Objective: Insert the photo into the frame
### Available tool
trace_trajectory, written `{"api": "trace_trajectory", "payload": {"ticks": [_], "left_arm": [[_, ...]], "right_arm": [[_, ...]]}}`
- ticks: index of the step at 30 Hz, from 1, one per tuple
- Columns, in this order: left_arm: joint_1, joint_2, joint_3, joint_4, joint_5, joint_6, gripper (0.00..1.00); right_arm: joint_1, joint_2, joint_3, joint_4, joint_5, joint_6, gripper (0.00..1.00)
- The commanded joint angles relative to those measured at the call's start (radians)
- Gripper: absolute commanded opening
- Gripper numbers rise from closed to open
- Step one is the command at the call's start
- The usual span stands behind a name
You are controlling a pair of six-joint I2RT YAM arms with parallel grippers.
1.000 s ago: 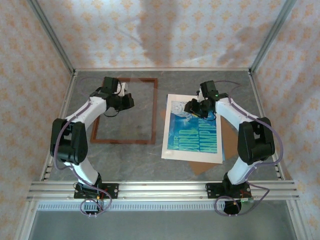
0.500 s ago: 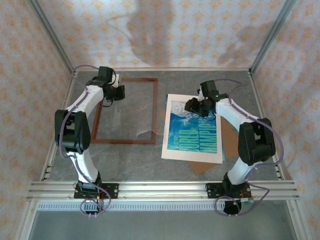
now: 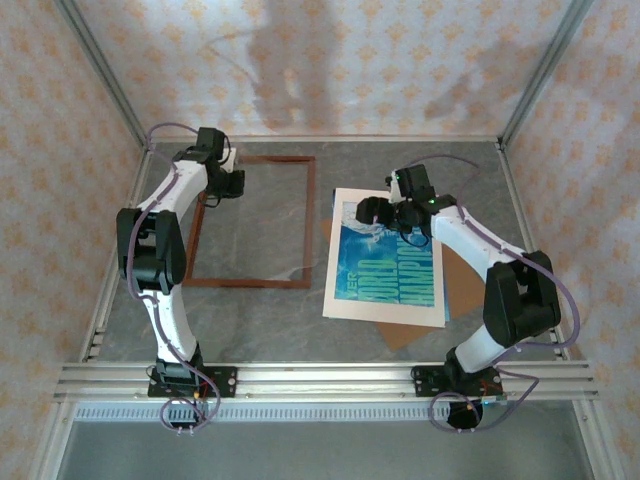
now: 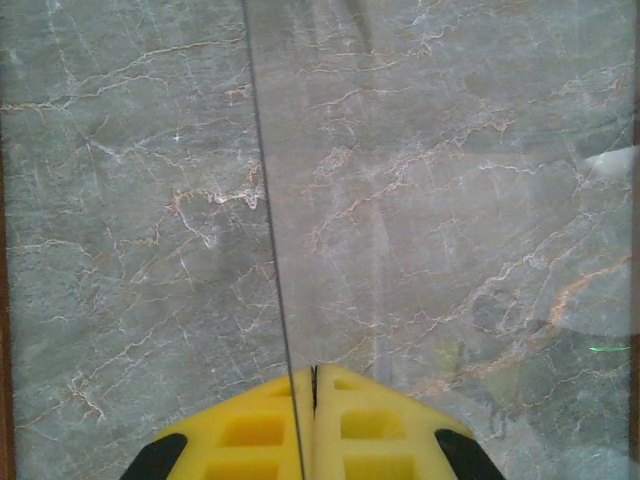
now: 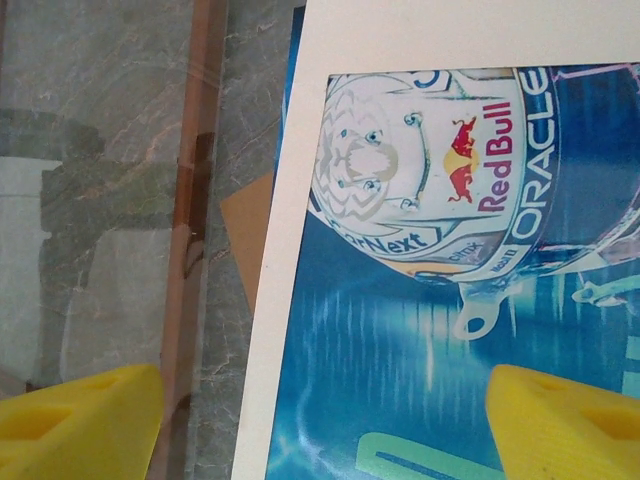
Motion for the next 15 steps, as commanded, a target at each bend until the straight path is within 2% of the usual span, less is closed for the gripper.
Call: {"api": "trace_trajectory", "payload": {"ticks": [1, 15], "left_arm": [[0.007, 0.011, 0.029, -0.035, -0.036, 0.026, 0.00], [0.013, 0.056, 0.056, -0.010, -0.022, 0.006, 0.00]], "right_arm": [[0.009, -0.001, 0.019, 0.006, 0.030, -0.010, 0.85], [0.026, 0.015, 0.041, -0.013, 0.048, -0.014, 0.86]]}}
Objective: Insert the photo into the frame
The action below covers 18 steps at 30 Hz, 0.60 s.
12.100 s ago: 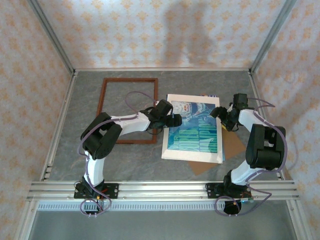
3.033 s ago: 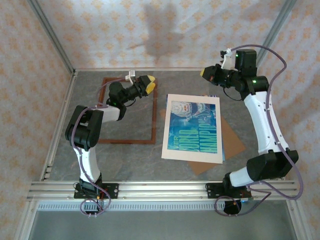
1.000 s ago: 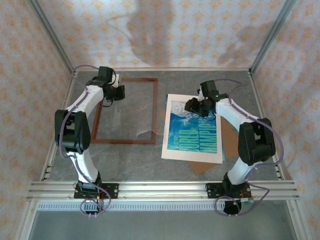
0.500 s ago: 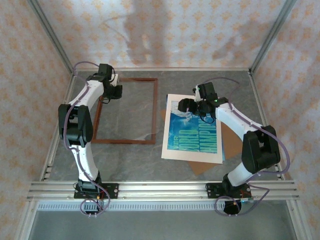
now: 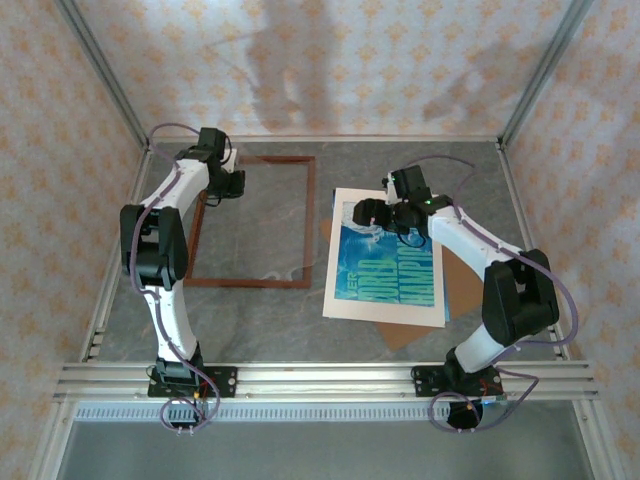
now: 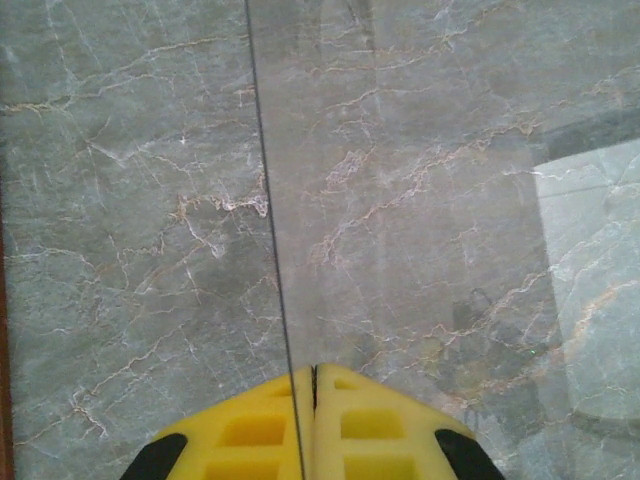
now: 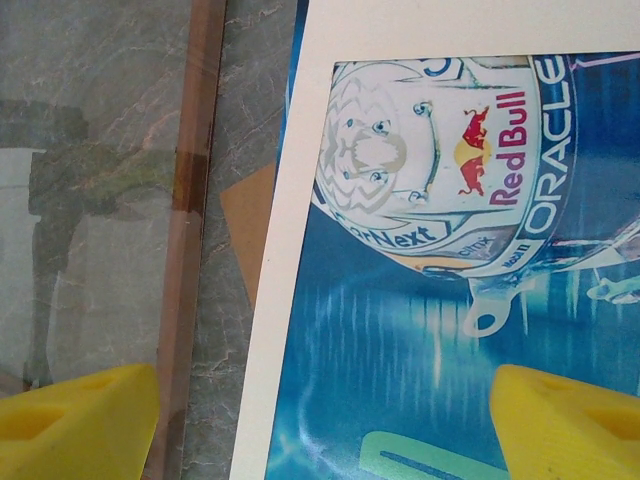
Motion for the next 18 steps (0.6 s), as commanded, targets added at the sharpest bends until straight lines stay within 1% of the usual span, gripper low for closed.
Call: {"api": "trace_trajectory", "payload": {"ticks": [1, 9, 18], "left_arm": [[0.013, 0.013, 0.029, -0.002, -0.013, 0.004, 0.00], [0.017, -0.030, -0.008, 0.040, 0.066, -0.004, 0.00], [0.020, -0.068, -0.046, 0.068, 0.083, -0.014, 0.00]], "right_arm": [[0.005, 0.005, 0.039, -0.011, 0.036, -0.014, 0.86], [0.008, 0.018, 0.043, -0.014, 0.037, -0.017, 0.86], [0.006, 0.033, 0.049, -0.018, 0.032, -0.023, 0.86]]}}
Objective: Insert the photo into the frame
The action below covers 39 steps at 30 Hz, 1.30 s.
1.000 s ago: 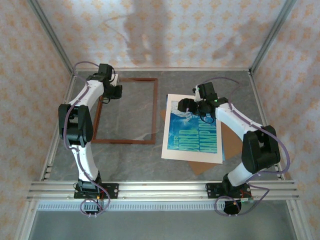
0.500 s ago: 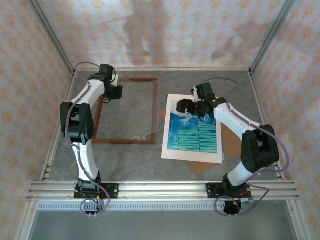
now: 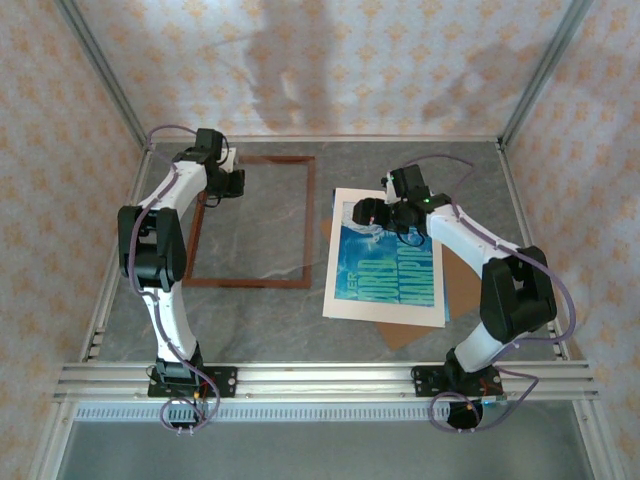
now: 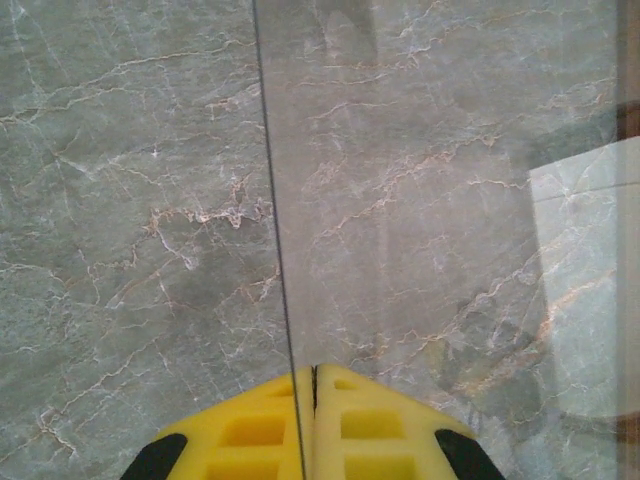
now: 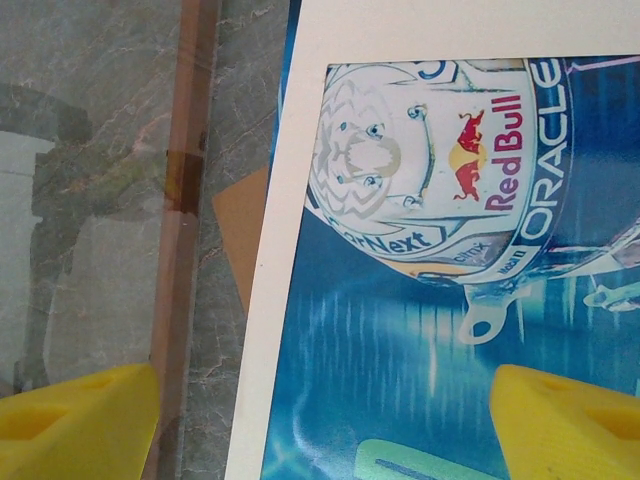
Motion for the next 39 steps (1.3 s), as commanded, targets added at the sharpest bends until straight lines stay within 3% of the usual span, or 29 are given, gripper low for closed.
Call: {"api": "trace_trajectory", "payload": {"ticks": [1, 14, 39], "left_arm": [[0.010, -0.045, -0.012, 0.015, 0.016, -0.011, 0.00], [0.029, -0.068, -0.040, 0.048, 0.033, -0.017, 0.00], [0.039, 0.046, 0.036, -0.004, -0.016, -0.012, 0.00]], "right_arm": [[0.006, 0.012, 0.035, -0.016, 0.025, -0.021, 0.86], [0.006, 0.030, 0.047, -0.019, 0.023, -0.027, 0.86], [0.009, 0.044, 0.050, -0.023, 0.020, -0.028, 0.86]]}}
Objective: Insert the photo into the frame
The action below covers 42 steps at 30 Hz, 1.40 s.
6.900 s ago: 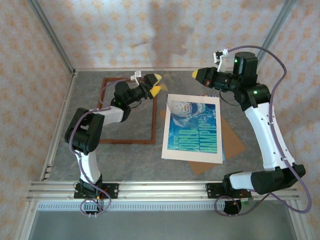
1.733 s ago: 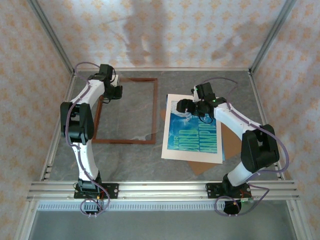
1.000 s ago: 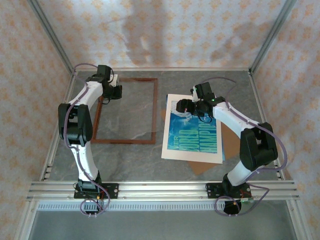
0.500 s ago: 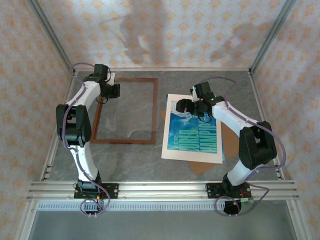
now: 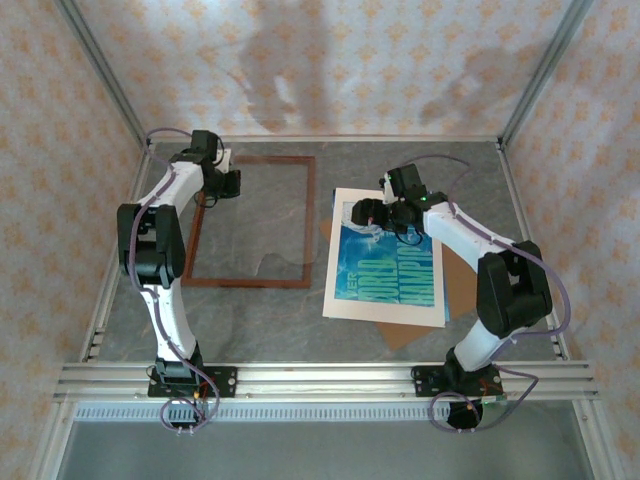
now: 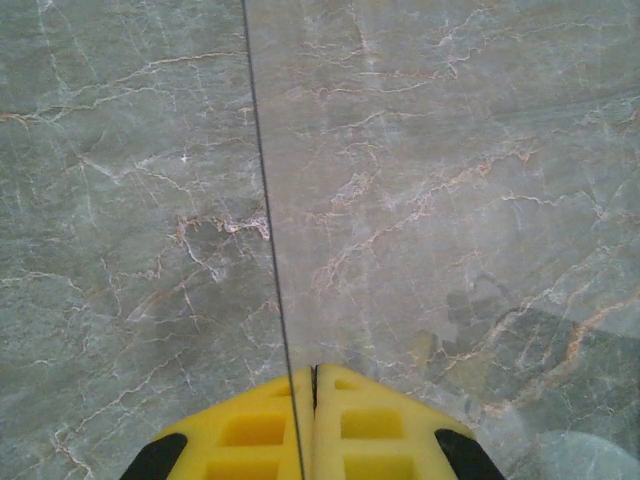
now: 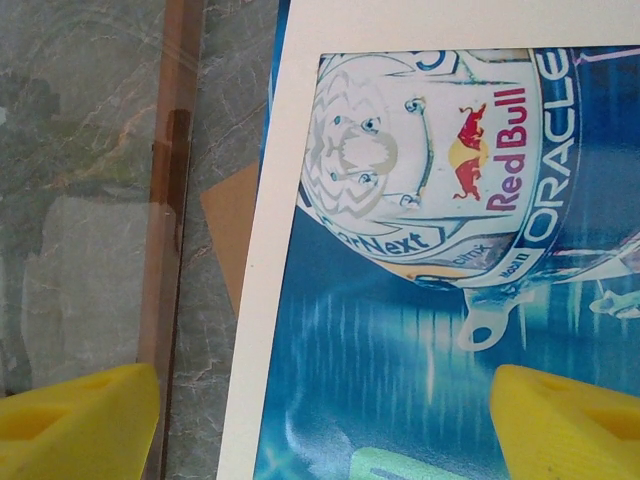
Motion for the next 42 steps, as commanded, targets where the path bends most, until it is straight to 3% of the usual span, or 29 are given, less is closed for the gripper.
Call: {"api": "trace_trajectory", "payload": {"ticks": [1, 37, 42], "left_arm": [[0.007, 0.015, 0.033, -0.031, -0.029, -0.003, 0.00], [0.009, -0.021, -0.003, -0.065, -0.043, 0.020, 0.00], [0.009, -0.038, -0.016, -0.012, 0.010, 0.008, 0.00]], "right_arm": [[0.006, 0.007, 0.032, -0.016, 0.023, -0.019, 0.86], [0.007, 0.032, 0.044, -0.028, 0.032, -0.029, 0.86], [0.009, 0.043, 0.049, -0.030, 0.026, -0.029, 0.86]]}}
